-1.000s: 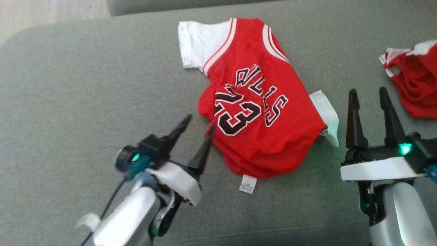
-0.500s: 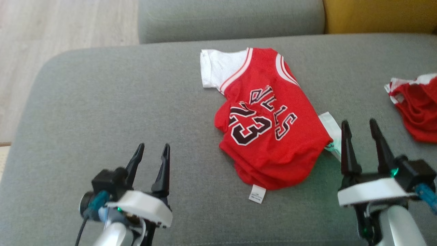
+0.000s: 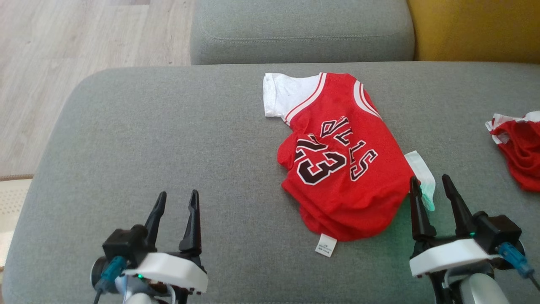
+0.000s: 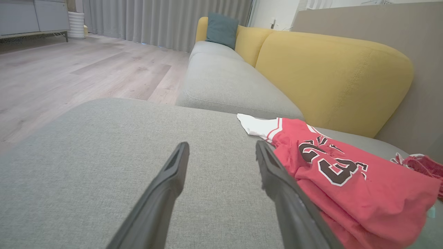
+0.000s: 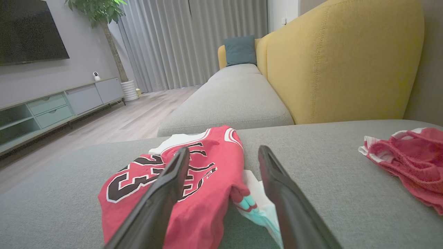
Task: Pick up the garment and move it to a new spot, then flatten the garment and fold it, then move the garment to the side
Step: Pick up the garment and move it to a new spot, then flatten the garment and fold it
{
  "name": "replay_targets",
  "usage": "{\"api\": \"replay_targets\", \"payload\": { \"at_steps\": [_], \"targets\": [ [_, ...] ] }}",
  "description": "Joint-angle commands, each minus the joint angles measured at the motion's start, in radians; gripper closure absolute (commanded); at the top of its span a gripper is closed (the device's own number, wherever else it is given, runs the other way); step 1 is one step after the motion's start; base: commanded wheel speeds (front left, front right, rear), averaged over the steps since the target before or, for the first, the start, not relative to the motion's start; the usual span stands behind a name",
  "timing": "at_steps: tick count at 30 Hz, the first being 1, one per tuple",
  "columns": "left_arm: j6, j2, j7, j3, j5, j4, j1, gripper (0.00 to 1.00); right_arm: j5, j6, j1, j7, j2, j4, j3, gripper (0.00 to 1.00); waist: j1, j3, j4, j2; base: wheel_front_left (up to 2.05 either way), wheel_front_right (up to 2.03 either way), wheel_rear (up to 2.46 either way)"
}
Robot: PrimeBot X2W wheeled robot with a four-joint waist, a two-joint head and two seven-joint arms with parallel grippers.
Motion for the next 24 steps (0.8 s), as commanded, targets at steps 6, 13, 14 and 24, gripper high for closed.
{"api": "replay_targets", "payload": {
  "at_steps": [6,13,14,24],
  "targets": [
    [-0.029,-0.021,-0.012,0.075,0.033,-0.028,-0.020,0.00,0.011,-0.001,-0.025,-0.016,-0.004,-0.011,0.025,0.00,0.0001,-0.003,0.007,-0.0001,0.00,0.00,0.00],
    [-0.051,-0.043,-0.012,0.102,0.055,-0.011,-0.012,0.00,0.009,-0.001,-0.031,-0.020,-0.004,0.005,0.027,0.00,0.0001,-0.004,0.004,-0.0001,0.00,0.00,0.00],
    [-0.054,-0.045,-0.012,0.105,0.057,-0.009,-0.012,0.00,0.009,-0.001,-0.032,-0.021,-0.004,0.006,0.027,0.00,0.0001,-0.004,0.004,-0.0001,0.00,0.00,0.00],
    [-0.075,-0.065,-0.012,0.129,0.076,0.004,-0.008,0.00,0.001,-0.001,-0.032,-0.022,-0.004,0.003,0.021,0.00,0.0001,0.002,0.004,-0.0001,0.00,0.00,0.00]
  ]
}}
